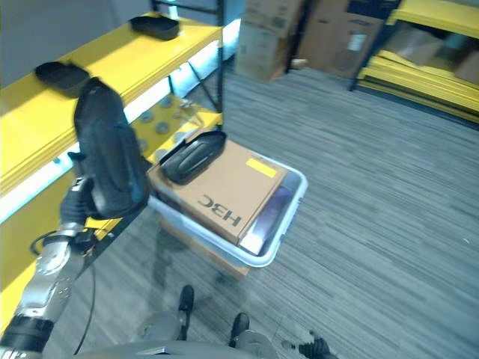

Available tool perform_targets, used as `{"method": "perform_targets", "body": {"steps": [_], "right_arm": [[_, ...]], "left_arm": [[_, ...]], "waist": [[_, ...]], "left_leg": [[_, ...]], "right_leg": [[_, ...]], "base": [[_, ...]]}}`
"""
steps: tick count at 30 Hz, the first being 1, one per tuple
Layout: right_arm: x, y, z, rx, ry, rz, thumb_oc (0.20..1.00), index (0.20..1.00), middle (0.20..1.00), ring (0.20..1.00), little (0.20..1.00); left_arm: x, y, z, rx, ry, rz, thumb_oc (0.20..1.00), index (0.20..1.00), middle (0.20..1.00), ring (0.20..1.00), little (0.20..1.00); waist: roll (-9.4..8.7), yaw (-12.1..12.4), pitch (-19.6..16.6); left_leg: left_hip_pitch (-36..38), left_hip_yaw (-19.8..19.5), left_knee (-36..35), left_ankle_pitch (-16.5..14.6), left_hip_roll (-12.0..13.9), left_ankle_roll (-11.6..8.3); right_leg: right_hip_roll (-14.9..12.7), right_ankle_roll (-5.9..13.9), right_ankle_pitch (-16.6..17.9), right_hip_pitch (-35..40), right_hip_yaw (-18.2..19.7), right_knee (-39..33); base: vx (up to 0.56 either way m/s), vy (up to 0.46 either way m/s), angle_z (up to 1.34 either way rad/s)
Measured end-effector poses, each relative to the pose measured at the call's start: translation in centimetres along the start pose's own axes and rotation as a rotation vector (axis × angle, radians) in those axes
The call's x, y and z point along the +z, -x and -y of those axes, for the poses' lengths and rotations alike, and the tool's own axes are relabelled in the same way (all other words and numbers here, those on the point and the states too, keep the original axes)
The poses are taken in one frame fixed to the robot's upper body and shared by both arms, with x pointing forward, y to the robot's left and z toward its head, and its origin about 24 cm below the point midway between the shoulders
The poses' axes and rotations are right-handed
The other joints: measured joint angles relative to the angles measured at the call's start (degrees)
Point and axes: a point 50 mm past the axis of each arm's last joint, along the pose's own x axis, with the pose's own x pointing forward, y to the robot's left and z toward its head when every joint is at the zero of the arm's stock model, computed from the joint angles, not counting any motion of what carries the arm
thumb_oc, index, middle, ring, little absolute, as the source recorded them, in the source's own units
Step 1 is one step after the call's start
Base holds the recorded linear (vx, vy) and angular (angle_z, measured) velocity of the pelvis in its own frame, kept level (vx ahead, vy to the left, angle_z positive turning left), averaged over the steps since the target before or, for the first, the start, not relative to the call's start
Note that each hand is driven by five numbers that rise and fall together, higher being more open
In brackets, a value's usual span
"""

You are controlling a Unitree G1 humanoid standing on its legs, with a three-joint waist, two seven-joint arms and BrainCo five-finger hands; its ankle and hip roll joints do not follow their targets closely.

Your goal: Move parts from the plastic box to the shelf.

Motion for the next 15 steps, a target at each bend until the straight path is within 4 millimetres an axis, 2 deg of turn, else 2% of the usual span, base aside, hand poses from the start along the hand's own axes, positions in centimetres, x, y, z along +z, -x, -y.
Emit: {"method": "perform_targets", "body": {"steps": [2, 4, 6, 7, 8, 9, 10, 11, 12, 13, 15], "right_arm": [[0.3, 0.0, -0.4, 0.006, 0.006, 0.007, 1.0, 1.0, 1.0, 1.0, 1.0], [0.0, 0.1, -1.2, 0.023, -0.001, -0.02, 1.0, 1.0, 1.0, 1.0, 1.0], [0.1, 0.1, -1.6, 0.032, -0.003, -0.027, 1.0, 1.0, 1.0, 1.0, 1.0], [0.4, 0.0, -1.7, 0.032, -0.003, -0.019, 1.0, 1.0, 1.0, 1.0, 1.0], [0.6, 0.0, -1.7, 0.032, -0.005, -0.012, 1.0, 1.0, 1.0, 1.0, 1.0], [0.7, 0.0, -1.7, 0.033, -0.005, -0.01, 1.0, 1.0, 1.0, 1.0, 1.0], [0.8, 0.0, -1.9, 0.04, 0.004, -0.006, 1.0, 1.0, 1.0, 1.0, 1.0], [0.8, 0.1, -2.4, 0.057, 0.028, -0.005, 1.0, 1.0, 1.0, 1.0, 1.0], [1.0, 0.1, -2.6, 0.066, 0.032, 0.0, 1.0, 1.0, 1.0, 1.0, 1.0], [2.0, 0.0, -3.2, 0.088, 0.068, 0.031, 1.0, 1.0, 1.0, 1.0, 1.0], [2.8, 0.0, -3.4, 0.092, 0.062, 0.052, 1.0, 1.0, 1.0, 1.0, 1.0]], "left_arm": [[0.3, -0.1, -1.0, 0.041, 0.0, 0.008, 0.2, 0.2, 0.2, 0.2, 0.2], [0.6, -0.3, -0.9, 0.036, 0.008, 0.031, 0.2, 0.2, 0.2, 0.2, 0.2], [0.6, -0.3, -0.7, 0.03, 0.016, 0.041, 0.2, 0.2, 0.2, 0.2, 0.2], [0.5, -0.4, -0.2, 0.017, 0.023, 0.039, 0.2, 0.2, 0.2, 0.2, 0.2], [0.3, -0.4, 0.1, 0.008, 0.026, 0.032, 0.2, 0.2, 0.2, 0.2, 0.2], [0.2, -0.3, 0.3, 0.003, 0.03, 0.027, 0.2, 0.2, 0.2, 0.2, 0.2], [0.0, -0.3, 0.6, -0.006, 0.033, 0.019, 0.2, 0.2, 0.2, 0.2, 0.2], [-0.2, -0.2, 0.7, -0.005, 0.031, 0.013, 0.2, 0.2, 0.2, 0.2, 0.2], [-0.2, -0.1, 0.5, 0.007, 0.025, 0.009, 0.2, 0.2, 0.2, 0.2, 0.2], [-0.3, 0.0, -0.3, 0.028, 0.007, 0.0, 0.2, 0.2, 0.2, 0.2, 0.2], [0.1, 0.0, -1.1, 0.054, 0.006, 0.016, 0.2, 0.2, 0.2, 0.2, 0.2]], "waist": [[-1.64, 0.0, 0.19], [-2.6, -1.85, 0.14], [-2.18, -2.15, -0.16], [-1.87, -2.68, -0.32], [-1.35, -3.01, -0.61], [-1.1, -3.1, -0.75], [-0.56, -3.05, -0.88], [-0.78, -2.86, -1.01], [-1.08, -2.44, -1.18], [-2.48, -1.14, -2.01], [-2.49, -1.07, -2.11]], "left_leg": [[-1.55, 5.47, 2.36, -0.12, 0.7, -0.07], [-1.97, 13.31, 2.4, 0.38, 4.18, -1.31], [-1.66, 17.77, 2.03, 0.77, 7.82, -1.76], [-1.55, 21.86, 2.2, 0.78, 9.77, -1.77], [-0.82, 23.55, 2.01, 0.78, 10.28, -1.74], [0.25, 24.2, 1.74, 0.69, 10.32, -1.63], [2.03, 25.17, 0.37, 2.81, 9.83, 0.04], [2.11, 25.34, 0.66, 3.89, 8.85, 1.24], [2.16, 25.84, 1.35, 4.22, 7.84, 1.33], [3.36, 25.22, 1.1, 3.66, 4.6, 2.19], [4.08, 25.02, 1.36, 2.72, 2.3, 3.74]], "right_leg": [[-2.46, -0.51, 0.68, 0.8, -5.13, -0.86], [-3.5, 0.67, -0.03, 3.01, -10.79, -2.57], [-3.47, 1.04, -0.34, 3.44, -12.16, -2.66], [-3.52, 1.12, -0.38, 3.35, -12.41, -2.62], [-3.82, 1.77, -0.78, 3.3, -12.3, -1.84], [-4.21, 2.68, -1.23, 3.16, -12.24, -0.8], [-5.36, 4.48, -2.22, 3.06, -11.81, 1.91], [-7.09, 5.87, -2.9, 2.56, -11.29, 3.83], [-8.5, 6.86, -3.07, 2.19, -10.9, 5.22], [-11.36, 7.4, -3.54, 2.4, -9.82, 6.58], [-13.5, 7.71, -3.59, 3.44, -9.75, 6.76]], "base": [[0.03, 0.008, 1.17], [0.07, 0.045, 1.66], [0.03, 0.106, 1.38], [0.09, 0.144, 1.21], [0.12, 0.161, 1.04], [0.11, 0.13, 0.85], [0.16, 0.183, 0.63], [0.19, 0.19, 0.44], [0.32, 0.312, 0.07], [0.26, 0.247, 0.0], [0.22, 0.206, 0.13]]}}
